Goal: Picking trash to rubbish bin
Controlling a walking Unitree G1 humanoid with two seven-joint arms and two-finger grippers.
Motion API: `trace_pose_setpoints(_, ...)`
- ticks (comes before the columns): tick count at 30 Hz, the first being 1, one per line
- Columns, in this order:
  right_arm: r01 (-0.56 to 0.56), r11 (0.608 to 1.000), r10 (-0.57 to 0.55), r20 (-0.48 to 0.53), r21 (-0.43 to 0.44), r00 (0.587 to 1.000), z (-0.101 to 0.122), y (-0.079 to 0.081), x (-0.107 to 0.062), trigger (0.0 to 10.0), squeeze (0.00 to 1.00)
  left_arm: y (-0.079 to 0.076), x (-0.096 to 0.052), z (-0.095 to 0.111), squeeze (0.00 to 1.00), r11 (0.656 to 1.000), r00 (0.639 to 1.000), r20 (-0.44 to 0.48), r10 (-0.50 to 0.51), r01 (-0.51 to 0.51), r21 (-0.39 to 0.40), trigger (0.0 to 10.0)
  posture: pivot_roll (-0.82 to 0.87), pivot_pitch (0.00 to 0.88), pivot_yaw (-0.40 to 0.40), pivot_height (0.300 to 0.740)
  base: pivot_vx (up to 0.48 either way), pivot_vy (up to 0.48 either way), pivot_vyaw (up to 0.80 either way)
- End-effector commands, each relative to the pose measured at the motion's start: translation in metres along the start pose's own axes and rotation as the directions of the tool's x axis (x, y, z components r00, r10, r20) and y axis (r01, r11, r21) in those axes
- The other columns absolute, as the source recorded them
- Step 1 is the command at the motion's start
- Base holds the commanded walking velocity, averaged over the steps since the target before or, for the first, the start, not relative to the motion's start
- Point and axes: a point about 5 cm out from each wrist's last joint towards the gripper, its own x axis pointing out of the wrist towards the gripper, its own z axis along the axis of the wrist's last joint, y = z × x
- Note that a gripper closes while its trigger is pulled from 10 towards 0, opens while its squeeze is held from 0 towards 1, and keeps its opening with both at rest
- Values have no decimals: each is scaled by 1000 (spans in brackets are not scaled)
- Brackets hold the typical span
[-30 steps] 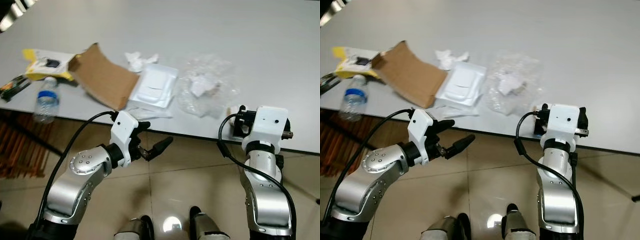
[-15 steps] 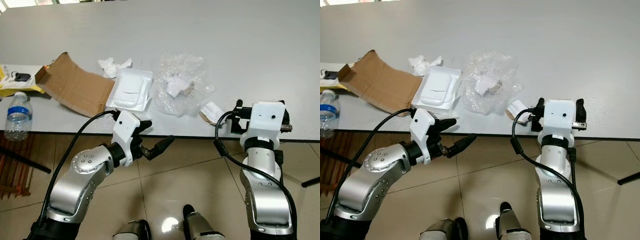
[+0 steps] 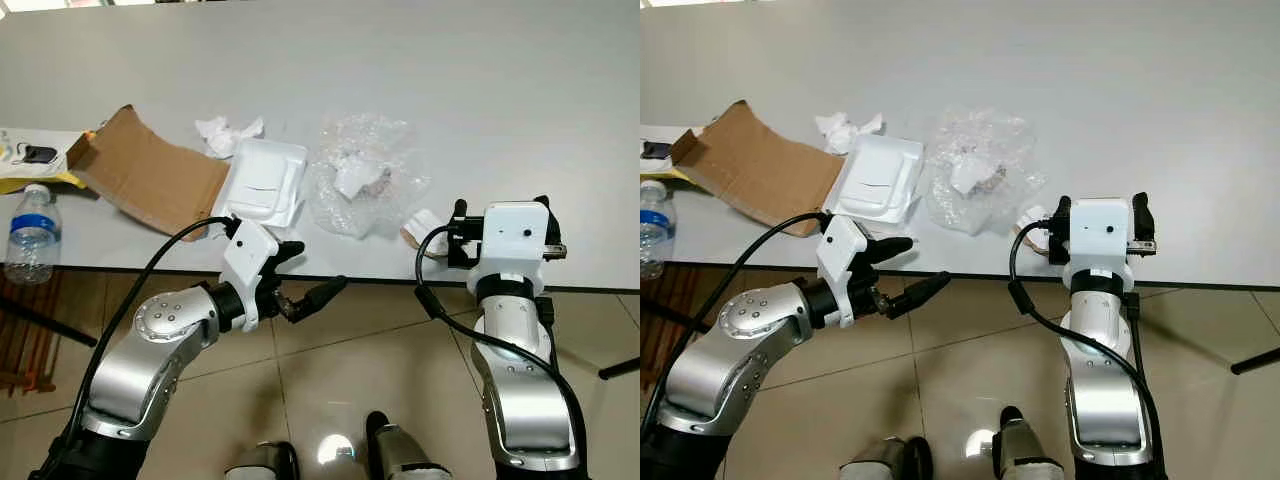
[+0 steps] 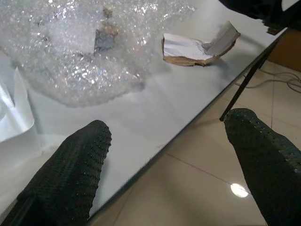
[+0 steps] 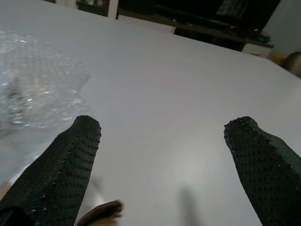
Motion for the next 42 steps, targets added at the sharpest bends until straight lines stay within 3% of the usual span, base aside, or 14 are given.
trace_pose_setpoints(1, -37, 998, 39, -46, 43, 998, -7, 5, -4, 10000, 0, -5, -5, -4, 0, 998, 998, -29, -61, 61, -12, 10000, 5, 225, 90, 740, 0, 0, 0)
trace_pose_setpoints(4, -47, 995, 55, -90, 86, 994, -11, 7, -4, 10000, 0, -6, -8, -5, 0, 997, 996, -42, -77, 76, -18, 10000, 8, 224, 90, 740, 0, 0, 0)
trace_pose_setpoints(9, -52, 995, 67, -185, 83, 980, -18, 8, -3, 10000, 0, -14, -10, -3, 0, 990, 989, -46, -139, 138, -32, 10000, 14, 222, 87, 740, 0, 0, 0)
trace_pose_setpoints(24, -83, 989, 108, -217, 120, 970, -20, 16, -4, 10000, 0, -20, -18, -2, 0, 973, 969, -92, -229, 227, -32, 10000, 17, 223, 88, 740, 0, 0, 0)
trace_pose_setpoints(32, -108, 977, 149, -227, 181, 963, -24, 25, -3, 10000, 0, -18, -20, -4, 0, 973, 967, -107, -230, 228, -28, 10000, 22, 220, 88, 740, 0, 0, 0)
trace_pose_setpoints(42, -142, 972, 182, -220, 185, 958, -34, 30, 3, 10000, 0, -19, -22, -6, 0, 974, 967, -111, -228, 225, -35, 10000, 29, 225, 88, 740, 0, 0, 0)
